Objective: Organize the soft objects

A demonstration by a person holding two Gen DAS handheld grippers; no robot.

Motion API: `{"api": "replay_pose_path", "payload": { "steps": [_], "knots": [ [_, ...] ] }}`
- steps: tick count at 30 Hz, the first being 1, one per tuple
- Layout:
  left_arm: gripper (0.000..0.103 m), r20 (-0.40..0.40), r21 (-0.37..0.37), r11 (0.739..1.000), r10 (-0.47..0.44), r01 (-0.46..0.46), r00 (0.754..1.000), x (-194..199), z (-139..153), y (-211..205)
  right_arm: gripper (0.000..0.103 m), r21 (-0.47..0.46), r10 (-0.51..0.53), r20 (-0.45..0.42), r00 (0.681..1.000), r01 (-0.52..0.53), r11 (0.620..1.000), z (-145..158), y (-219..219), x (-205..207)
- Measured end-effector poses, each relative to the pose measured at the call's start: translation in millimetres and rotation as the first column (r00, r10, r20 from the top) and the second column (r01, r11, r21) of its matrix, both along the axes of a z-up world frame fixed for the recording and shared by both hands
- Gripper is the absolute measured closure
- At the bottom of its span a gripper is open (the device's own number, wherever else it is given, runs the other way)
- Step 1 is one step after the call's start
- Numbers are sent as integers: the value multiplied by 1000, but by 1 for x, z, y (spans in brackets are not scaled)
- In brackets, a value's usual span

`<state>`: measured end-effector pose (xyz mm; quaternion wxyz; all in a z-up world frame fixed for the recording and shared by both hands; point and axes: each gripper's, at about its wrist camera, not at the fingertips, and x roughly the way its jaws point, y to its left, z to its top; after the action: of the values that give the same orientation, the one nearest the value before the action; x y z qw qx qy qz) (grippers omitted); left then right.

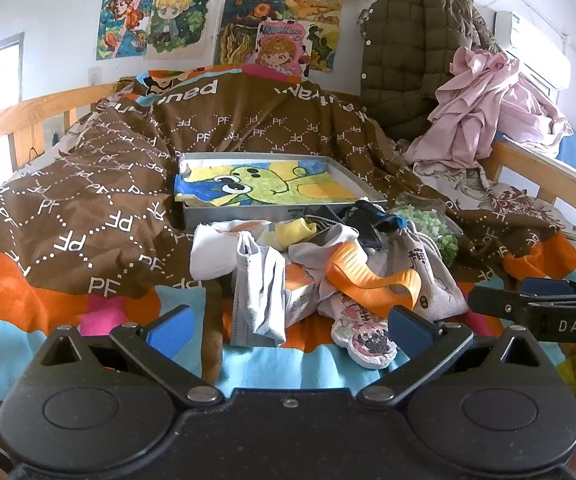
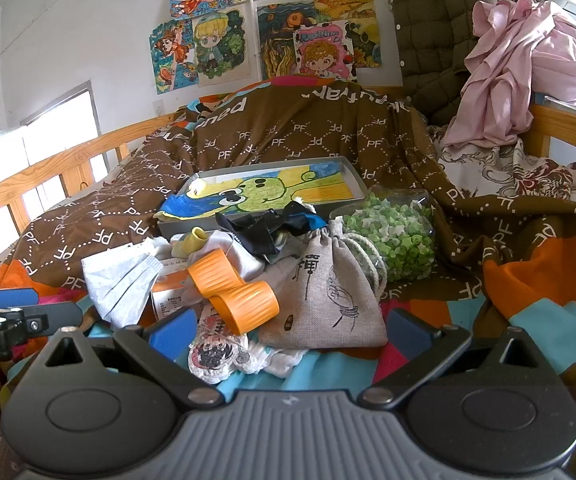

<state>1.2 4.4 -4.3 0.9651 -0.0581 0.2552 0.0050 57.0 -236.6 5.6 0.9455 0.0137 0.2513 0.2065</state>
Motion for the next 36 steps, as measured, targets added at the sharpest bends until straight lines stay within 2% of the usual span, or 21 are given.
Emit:
{"api": "replay_pose_path", "payload": {
  "steps": [10,29,36],
  "knots": [
    [1,-24,-66,998,8,-9,1000,2,-2,8,0,2,2,2,1000,-2,1000,-1,-1,-1],
    [1,-27,-44,999,28,-29,999,1,0,5,0,1,3,1,1000,-3,1000,-1,0,-1],
    [1,-24,-38,998,41,-42,999,1,1,6,0,-25,0,-30,1000,-1,1000,-8,0,3]
  ]
}}
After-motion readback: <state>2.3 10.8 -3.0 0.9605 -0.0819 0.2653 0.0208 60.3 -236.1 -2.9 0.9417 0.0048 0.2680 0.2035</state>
